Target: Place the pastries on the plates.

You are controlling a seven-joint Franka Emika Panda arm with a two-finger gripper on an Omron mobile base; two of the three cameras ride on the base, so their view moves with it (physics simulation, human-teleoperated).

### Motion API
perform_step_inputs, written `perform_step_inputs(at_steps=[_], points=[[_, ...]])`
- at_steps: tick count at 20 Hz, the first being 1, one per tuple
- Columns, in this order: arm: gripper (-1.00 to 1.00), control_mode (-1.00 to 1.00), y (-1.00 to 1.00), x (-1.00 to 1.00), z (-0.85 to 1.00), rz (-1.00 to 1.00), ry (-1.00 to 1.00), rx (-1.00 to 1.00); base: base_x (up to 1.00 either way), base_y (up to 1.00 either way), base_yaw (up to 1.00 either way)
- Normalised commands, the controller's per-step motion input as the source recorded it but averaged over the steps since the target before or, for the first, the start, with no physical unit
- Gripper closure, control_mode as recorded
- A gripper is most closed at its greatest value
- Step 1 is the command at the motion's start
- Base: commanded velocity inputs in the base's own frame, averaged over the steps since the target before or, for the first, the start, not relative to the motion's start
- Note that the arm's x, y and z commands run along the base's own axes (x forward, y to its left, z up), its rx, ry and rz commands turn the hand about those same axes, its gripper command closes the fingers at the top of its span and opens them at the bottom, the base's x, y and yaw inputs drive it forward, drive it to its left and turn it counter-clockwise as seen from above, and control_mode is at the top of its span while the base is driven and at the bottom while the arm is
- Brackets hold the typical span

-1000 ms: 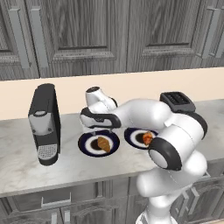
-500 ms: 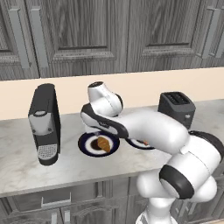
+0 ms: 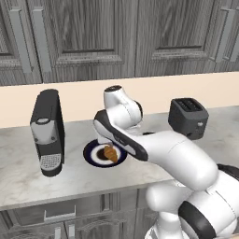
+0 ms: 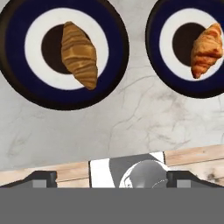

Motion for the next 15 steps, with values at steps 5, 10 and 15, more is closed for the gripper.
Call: perform_step_inputs(at_steps=[5,10,15], points=[[-1.0,-1.0,-0.07,-0.6,0.03,0.0,-0.01,0.0,0.0,0.0,0.0],[-1.0,-1.0,-0.08,-0.58,0.15,0.0,-0.11,0.0,0.0,0.0,0.0],[-1.0,-1.0,-0.08,-0.31,0.27,0.0,-0.23,0.0,0.0,0.0,0.0]])
